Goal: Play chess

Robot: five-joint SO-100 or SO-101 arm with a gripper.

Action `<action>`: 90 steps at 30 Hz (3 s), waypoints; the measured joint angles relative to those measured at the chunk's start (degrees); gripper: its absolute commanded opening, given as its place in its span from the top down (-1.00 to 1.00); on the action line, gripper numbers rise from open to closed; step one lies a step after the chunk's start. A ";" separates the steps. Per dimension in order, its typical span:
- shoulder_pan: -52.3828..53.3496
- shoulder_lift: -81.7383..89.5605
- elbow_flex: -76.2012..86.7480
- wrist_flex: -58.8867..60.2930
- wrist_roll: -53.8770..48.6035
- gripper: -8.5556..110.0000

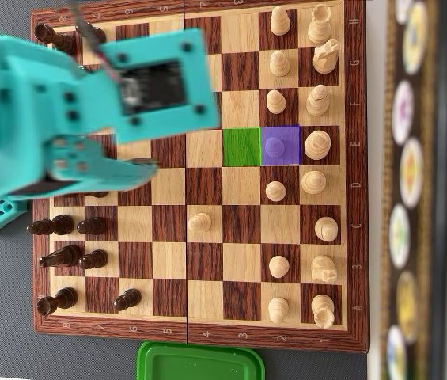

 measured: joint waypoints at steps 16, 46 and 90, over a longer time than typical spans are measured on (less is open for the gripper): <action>0.00 -28.92 -27.51 8.44 0.00 0.61; 0.00 -48.16 -46.32 8.44 0.00 0.61; 0.09 -57.22 -52.21 8.44 0.00 0.62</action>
